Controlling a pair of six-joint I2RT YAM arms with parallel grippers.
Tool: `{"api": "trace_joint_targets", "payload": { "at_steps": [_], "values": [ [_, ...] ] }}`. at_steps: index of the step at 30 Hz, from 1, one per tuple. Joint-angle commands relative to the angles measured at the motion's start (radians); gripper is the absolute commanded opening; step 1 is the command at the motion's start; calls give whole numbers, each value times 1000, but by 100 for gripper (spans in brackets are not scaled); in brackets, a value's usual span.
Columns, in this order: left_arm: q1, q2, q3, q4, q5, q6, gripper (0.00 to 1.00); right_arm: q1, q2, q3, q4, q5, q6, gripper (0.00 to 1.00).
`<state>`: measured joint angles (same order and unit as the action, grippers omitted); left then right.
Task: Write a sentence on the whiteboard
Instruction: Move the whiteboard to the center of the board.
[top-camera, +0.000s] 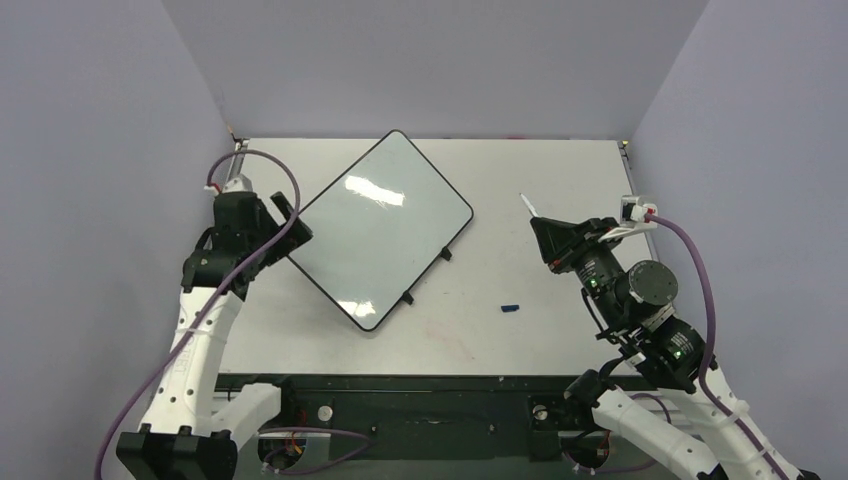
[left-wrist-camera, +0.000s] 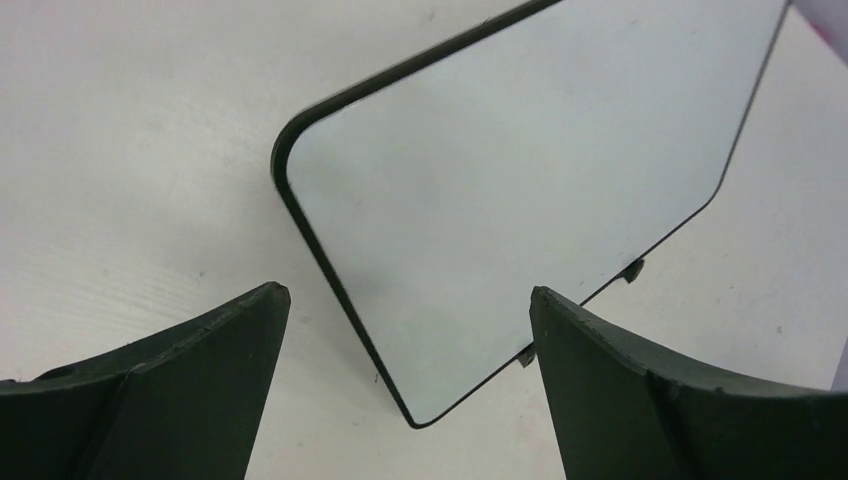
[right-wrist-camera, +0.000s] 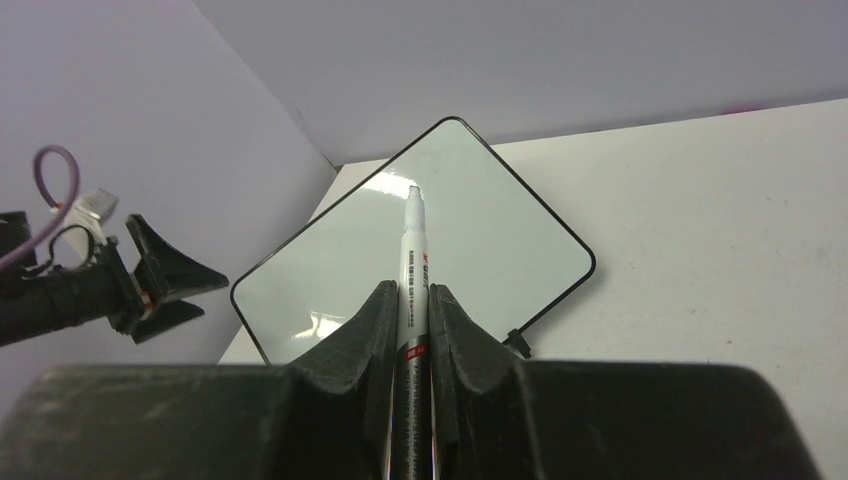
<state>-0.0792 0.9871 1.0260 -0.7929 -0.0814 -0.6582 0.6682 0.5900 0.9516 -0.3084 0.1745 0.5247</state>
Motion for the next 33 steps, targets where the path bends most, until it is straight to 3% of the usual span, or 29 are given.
{"api": "trace_joint_targets", "payload": {
  "at_steps": [1,9,13,20,26,33],
  "values": [
    [16,71,184,7,38,203,90,-4,25,3,30,-17,4,0],
    [105,336,401,142,366,352,93,-3,55,9,42,-13,-27,0],
    [197,487,482,185,469,354,91,-3,76,-5,68,-43,-31,0],
    [219,788,629,253,728,346,86,-3,103,-23,91,-71,-19,0],
    [203,957,746,218,887,362,78,-4,100,-28,70,-72,-20,0],
    [150,1033,807,155,943,425,60,-5,107,-44,70,-75,-6,0]
  ]
}}
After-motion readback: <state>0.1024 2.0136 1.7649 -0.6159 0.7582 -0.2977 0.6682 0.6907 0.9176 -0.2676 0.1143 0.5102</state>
